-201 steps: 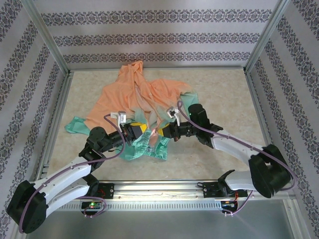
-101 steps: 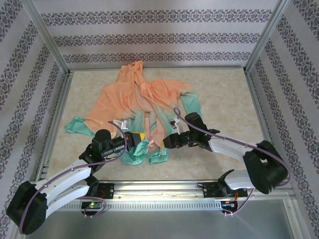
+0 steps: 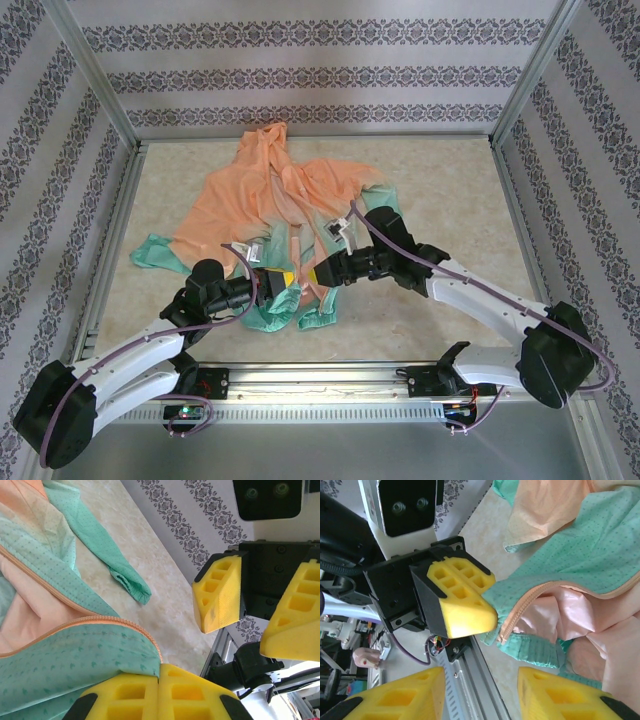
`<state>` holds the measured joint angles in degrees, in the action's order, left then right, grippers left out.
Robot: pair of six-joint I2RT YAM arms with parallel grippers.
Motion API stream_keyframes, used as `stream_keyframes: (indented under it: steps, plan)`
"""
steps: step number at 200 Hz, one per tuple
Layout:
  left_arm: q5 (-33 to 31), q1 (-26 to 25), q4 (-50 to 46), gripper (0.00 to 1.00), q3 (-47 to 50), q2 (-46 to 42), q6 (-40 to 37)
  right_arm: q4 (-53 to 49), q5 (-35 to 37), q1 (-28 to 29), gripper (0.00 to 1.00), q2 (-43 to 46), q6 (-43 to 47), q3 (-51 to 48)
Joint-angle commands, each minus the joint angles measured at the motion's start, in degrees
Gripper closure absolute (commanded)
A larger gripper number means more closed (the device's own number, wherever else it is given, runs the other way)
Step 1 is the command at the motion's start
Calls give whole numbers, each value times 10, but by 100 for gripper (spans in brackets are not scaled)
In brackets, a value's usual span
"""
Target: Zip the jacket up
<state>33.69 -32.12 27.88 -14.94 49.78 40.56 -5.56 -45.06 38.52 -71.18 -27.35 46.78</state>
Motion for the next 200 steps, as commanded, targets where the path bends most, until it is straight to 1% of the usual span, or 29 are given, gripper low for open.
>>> stream_keyframes:
  steps: [1,36,65,75,105,155,200]
  plan:
    - [15,5,39,100,-18,-4,-1,10,-14,6,60,-16,-31,13]
    - [22,5,63,100,-19,4,6,64,-16,15,60,-35,-77,8]
    - [27,5,83,100,-17,14,13,166,-32,16,61,-54,-143,-11]
    - [28,5,90,100,-17,15,15,187,-34,17,62,-60,-157,-14]
    - [29,5,95,100,-18,16,17,179,-29,19,64,-73,-153,-12]
    - [28,5,95,100,-15,12,19,171,-8,18,61,-67,-151,-23]
    - [24,5,95,100,-18,12,16,183,-16,20,61,-71,-161,-30]
